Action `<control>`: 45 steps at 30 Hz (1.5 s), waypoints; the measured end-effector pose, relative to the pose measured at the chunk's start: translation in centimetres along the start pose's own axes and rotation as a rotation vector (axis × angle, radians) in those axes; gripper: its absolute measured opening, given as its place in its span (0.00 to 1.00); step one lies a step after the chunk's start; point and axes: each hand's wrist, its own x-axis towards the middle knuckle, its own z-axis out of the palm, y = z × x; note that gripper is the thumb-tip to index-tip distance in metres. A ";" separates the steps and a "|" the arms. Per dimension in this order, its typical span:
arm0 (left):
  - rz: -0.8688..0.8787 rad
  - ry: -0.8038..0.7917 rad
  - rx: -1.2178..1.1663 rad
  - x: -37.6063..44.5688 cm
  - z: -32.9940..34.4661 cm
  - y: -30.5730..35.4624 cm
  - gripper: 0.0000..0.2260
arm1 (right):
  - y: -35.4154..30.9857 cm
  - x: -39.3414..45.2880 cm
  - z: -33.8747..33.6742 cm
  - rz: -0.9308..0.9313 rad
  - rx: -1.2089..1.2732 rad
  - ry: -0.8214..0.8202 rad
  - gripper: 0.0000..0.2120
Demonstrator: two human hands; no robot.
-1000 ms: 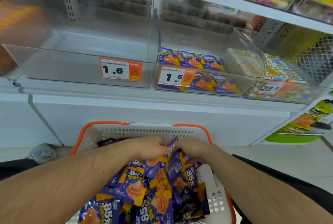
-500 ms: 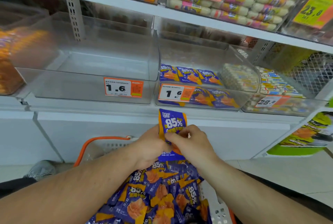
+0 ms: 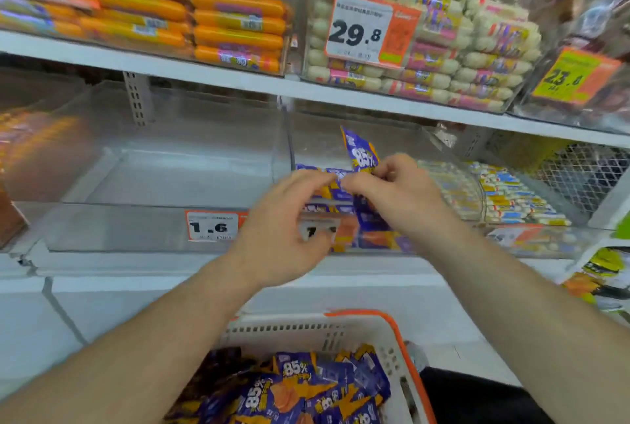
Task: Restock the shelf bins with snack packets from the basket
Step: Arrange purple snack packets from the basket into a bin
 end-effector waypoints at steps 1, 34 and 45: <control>-0.005 0.081 0.183 0.9 -0.3 -1.4 0.29 | -0.7 1.9 -0.1 0.015 -0.065 -0.023 0.29; -0.652 -0.144 -0.126 4.9 -1.2 -6.1 0.32 | 3.3 18.8 11.7 0.334 -0.110 -0.385 0.23; -0.364 -0.431 0.338 -5.7 -0.1 -2.7 0.08 | 4.5 1.3 7.1 -0.592 -0.025 0.300 0.06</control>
